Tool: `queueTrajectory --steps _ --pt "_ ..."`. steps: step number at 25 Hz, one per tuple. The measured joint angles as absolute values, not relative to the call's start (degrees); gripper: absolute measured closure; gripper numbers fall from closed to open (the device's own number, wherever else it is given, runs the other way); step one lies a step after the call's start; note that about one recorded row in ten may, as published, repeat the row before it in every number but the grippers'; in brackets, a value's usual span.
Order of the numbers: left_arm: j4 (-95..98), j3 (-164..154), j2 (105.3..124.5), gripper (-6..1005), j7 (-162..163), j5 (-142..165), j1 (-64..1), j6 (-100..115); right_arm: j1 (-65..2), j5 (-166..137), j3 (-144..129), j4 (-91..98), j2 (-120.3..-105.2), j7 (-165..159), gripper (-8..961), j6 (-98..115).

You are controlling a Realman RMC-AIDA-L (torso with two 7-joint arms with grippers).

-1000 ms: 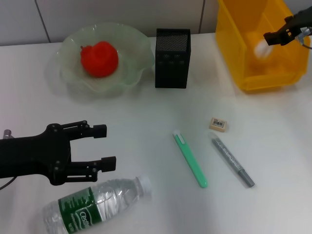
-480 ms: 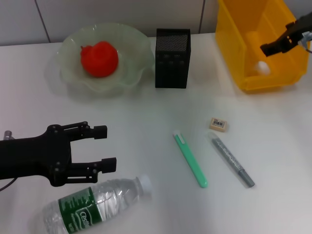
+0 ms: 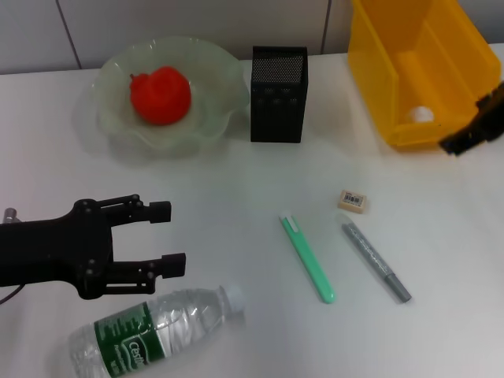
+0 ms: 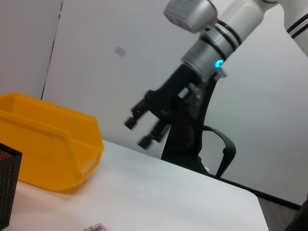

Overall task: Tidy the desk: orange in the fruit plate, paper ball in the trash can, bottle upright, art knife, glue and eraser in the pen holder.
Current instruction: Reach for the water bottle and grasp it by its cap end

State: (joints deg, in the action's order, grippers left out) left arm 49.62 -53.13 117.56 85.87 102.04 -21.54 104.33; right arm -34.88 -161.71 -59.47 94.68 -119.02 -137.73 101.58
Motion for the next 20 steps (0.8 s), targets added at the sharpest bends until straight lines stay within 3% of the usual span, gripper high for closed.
queueTrajectory --steps 6,15,20 --pt "50.5 -53.0 117.22 258 86.7 103.3 -21.8 104.1 -35.4 -158.1 -58.5 92.9 -118.86 -134.2 113 111.0" --pt "51.9 -52.9 116.8 264 88.7 105.7 -22.1 102.2 -30.5 -142.4 -43.1 83.1 -118.75 -112.4 114 110.1" --pt "52.2 -52.9 116.64 267 90.4 105.9 -22.2 100.4 -26.1 -133.2 -35.3 71.9 -117.12 -93.9 114 110.8"
